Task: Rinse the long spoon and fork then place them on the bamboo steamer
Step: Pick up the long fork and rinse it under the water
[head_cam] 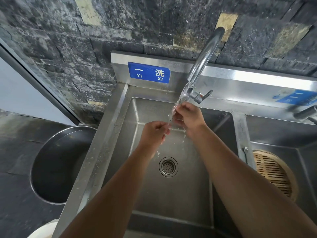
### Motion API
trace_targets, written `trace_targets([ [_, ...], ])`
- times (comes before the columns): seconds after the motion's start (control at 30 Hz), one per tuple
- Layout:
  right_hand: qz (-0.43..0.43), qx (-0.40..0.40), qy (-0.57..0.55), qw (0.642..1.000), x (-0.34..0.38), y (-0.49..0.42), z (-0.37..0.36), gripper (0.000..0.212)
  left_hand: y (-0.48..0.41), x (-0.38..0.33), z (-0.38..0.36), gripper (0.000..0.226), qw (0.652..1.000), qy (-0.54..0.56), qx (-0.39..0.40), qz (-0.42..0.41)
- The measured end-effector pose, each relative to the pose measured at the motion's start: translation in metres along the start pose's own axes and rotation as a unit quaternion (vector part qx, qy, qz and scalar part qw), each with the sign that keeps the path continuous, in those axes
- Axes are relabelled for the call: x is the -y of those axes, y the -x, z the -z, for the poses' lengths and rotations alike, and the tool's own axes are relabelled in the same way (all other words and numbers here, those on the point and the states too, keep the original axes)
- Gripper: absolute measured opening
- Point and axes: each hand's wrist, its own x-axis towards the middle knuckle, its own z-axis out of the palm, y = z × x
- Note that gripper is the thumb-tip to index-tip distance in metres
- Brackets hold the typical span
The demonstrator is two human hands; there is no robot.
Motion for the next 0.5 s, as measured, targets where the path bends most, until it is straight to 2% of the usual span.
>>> trace_targets([
  [0.17, 0.001, -0.014, -0.024, 1.0, 0.025, -0.009, 0.005, 0.021, 0.004, 0.002, 0.008, 0.018, 0.999, 0.003, 0.024, -0.026],
  [0.5, 0.041, -0.037, -0.07, 0.996, 0.038, -0.009, 0.009, 0.028, 0.003, 0.006, 0.009, 0.024, 0.999, -0.002, 0.015, -0.04],
])
